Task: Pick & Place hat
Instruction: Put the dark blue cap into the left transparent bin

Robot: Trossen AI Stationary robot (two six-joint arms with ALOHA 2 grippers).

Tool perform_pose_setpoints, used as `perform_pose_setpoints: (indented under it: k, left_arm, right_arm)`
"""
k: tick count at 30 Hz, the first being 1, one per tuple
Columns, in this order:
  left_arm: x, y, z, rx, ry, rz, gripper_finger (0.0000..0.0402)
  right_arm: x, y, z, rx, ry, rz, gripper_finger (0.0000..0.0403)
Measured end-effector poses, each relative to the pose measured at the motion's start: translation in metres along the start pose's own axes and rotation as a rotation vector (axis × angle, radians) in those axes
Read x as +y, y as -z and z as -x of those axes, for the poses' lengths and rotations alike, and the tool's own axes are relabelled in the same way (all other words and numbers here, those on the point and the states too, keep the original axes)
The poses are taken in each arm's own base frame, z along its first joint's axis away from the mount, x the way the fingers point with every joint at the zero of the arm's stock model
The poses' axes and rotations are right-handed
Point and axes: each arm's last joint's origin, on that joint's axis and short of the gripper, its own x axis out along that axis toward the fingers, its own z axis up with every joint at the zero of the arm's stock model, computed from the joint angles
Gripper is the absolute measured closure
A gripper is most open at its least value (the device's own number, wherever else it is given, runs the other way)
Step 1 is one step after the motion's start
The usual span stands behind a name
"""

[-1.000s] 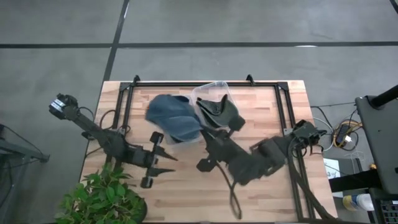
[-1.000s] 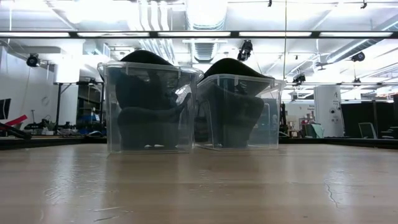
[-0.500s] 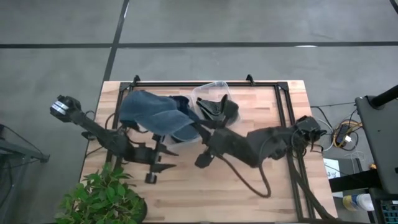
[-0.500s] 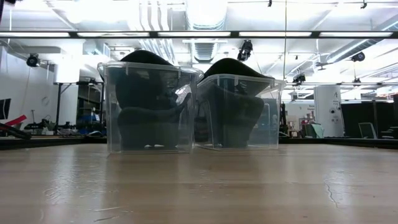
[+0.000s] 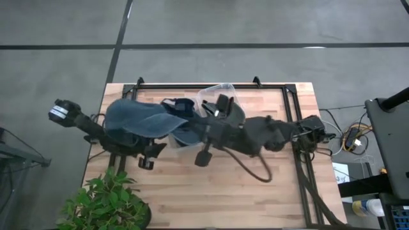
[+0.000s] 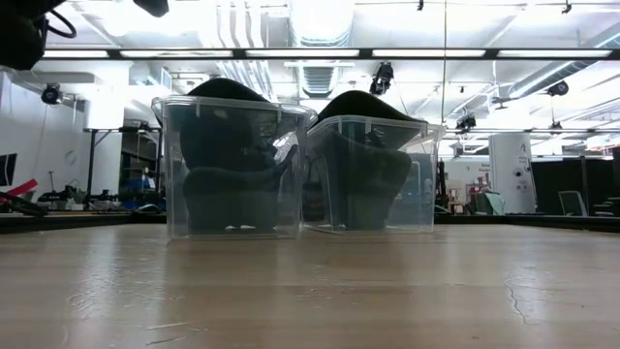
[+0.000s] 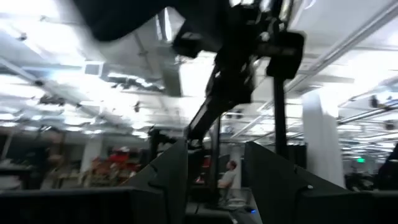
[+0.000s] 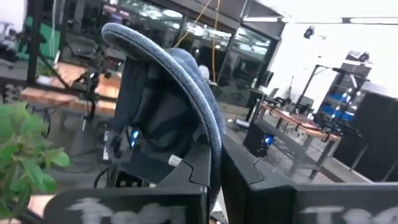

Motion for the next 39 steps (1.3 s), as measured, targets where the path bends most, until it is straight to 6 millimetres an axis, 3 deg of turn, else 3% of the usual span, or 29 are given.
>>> perform_pose_setpoints:
  k: [9,29,34,39]
  left_arm:
    - [-0.001,-0.011,-0.018,-0.057,0.006,-0.074,0.0248]
    - [0.001,-0.034,-0.039,-0.165,-0.101,-0.087,0.0251]
    - [0.001,-0.037,-0.04,-0.18,-0.096,-0.017,0.0294]
    - [0.001,-0.038,-0.039,-0.179,-0.089,-0.005,0.0377]
  right_arm:
    - [0.004,0.029,-0.037,0.019,-0.021,0.003,0.0392]
    - [0.007,0.043,-0.045,0.047,-0.064,-0.094,0.0392]
    - [0.011,0.053,-0.047,0.078,-0.067,-0.11,0.0392]
    - [0.016,0.062,-0.049,0.106,-0.084,-0.098,0.0392]
